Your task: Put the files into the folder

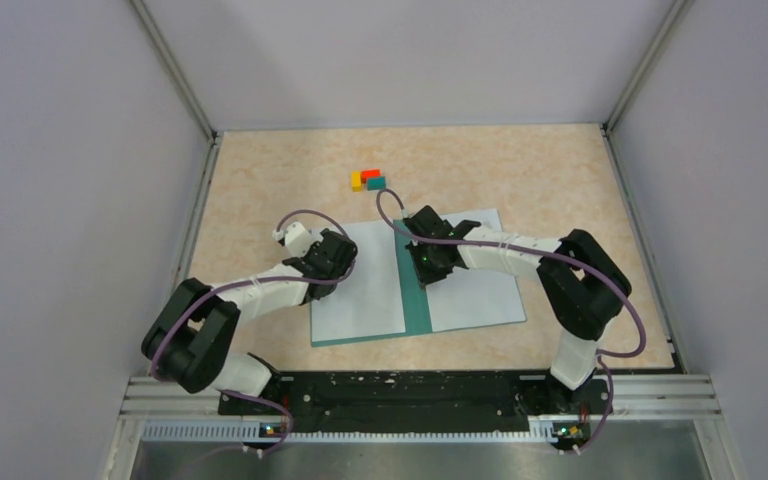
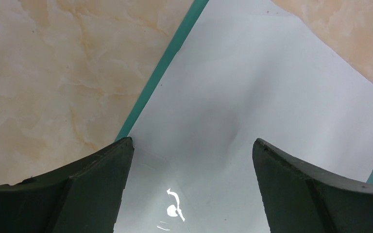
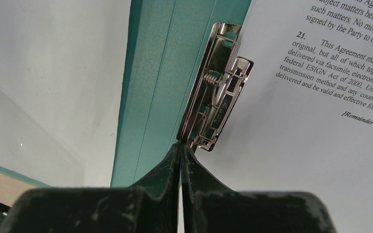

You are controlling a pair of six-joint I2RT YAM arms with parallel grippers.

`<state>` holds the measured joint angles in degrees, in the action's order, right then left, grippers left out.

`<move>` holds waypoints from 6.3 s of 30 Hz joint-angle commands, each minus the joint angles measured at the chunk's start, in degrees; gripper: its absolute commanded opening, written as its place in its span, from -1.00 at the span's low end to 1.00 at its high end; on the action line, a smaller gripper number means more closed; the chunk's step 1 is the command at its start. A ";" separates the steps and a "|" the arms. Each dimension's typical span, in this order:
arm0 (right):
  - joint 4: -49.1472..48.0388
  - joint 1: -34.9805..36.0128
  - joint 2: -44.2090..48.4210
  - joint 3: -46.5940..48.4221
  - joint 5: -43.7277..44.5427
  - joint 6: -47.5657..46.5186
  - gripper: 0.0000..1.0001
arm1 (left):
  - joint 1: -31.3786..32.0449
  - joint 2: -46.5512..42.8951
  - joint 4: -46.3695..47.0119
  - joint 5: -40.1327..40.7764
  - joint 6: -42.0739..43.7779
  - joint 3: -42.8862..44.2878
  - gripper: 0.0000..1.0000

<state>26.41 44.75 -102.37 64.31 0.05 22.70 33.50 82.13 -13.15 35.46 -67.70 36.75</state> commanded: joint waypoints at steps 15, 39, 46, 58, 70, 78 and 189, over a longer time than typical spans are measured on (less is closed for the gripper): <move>3.92 -0.46 -0.38 2.78 3.37 -0.20 -1.00 | -0.17 2.76 -4.43 -2.77 -0.94 -1.57 0.97; 5.22 1.21 2.65 6.64 6.70 0.43 -0.17 | -0.18 -2.85 -9.12 -1.80 6.08 4.67 0.96; 4.31 3.59 1.16 7.70 12.36 1.81 -0.06 | -3.56 -10.05 -13.31 -3.83 15.26 8.57 0.97; 3.29 6.57 -3.55 10.30 18.84 3.55 -0.36 | -15.47 -21.15 -12.91 -20.29 27.78 2.35 0.96; 2.92 7.13 -6.48 10.63 20.86 3.30 -0.47 | -18.40 -24.33 -11.12 -24.90 27.29 -2.04 0.96; 3.14 8.02 -8.01 10.36 21.86 3.34 -0.54 | -19.54 -24.30 -9.85 -26.03 27.07 -3.70 0.96; -7.64 1.73 7.63 8.54 -0.26 10.52 -0.04 | -22.01 -30.80 -4.84 -57.64 25.09 10.14 0.96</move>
<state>17.63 49.41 -103.37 72.01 -2.33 34.98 9.54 50.72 -20.32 -20.88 -42.46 42.48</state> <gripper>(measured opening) 0.464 0.982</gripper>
